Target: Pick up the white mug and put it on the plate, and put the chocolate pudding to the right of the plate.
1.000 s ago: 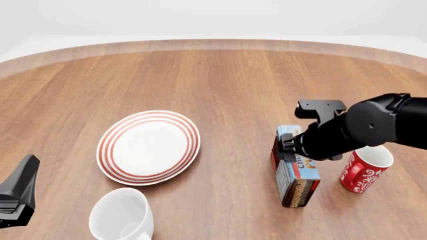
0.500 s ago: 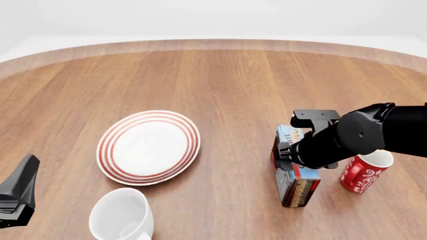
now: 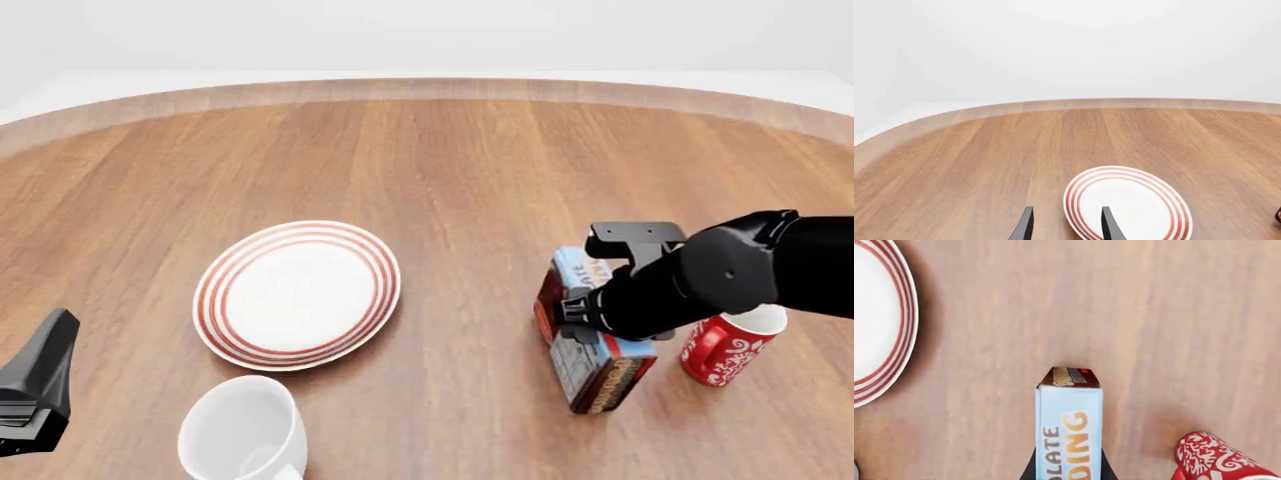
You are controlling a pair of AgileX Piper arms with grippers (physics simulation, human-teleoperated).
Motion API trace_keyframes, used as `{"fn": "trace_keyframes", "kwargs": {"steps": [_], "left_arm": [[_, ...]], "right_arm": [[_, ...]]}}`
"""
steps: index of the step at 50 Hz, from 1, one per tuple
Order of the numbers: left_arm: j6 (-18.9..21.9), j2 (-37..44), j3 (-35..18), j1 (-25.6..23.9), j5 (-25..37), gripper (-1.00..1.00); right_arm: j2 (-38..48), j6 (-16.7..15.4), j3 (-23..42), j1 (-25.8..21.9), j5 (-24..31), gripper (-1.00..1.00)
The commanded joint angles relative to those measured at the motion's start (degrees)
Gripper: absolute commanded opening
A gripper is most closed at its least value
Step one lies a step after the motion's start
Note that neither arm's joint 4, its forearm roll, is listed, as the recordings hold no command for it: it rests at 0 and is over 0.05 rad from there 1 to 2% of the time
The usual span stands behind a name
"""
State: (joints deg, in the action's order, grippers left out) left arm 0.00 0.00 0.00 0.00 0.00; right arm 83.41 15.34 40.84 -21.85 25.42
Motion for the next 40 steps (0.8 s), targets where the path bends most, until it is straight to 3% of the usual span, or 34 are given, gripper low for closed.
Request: {"fn": "trace_keyframes", "kwargs": {"steps": [1, 21, 40], "left_arm": [[0.0, 0.0, 0.0, 0.0, 0.0, 1.00], [0.0, 0.0, 0.0, 0.0, 0.0, 1.00], [0.0, 0.0, 0.0, 0.0, 0.0, 1.00]], "right_arm": [[-2.7, 1.7, 0.3, 0.1, 1.1, -1.00], [-6.2, 3.5, 5.2, -0.8, 3.7, -1.00], [-4.0, 5.7, 9.6, -2.8, 3.3, -1.00]]}}
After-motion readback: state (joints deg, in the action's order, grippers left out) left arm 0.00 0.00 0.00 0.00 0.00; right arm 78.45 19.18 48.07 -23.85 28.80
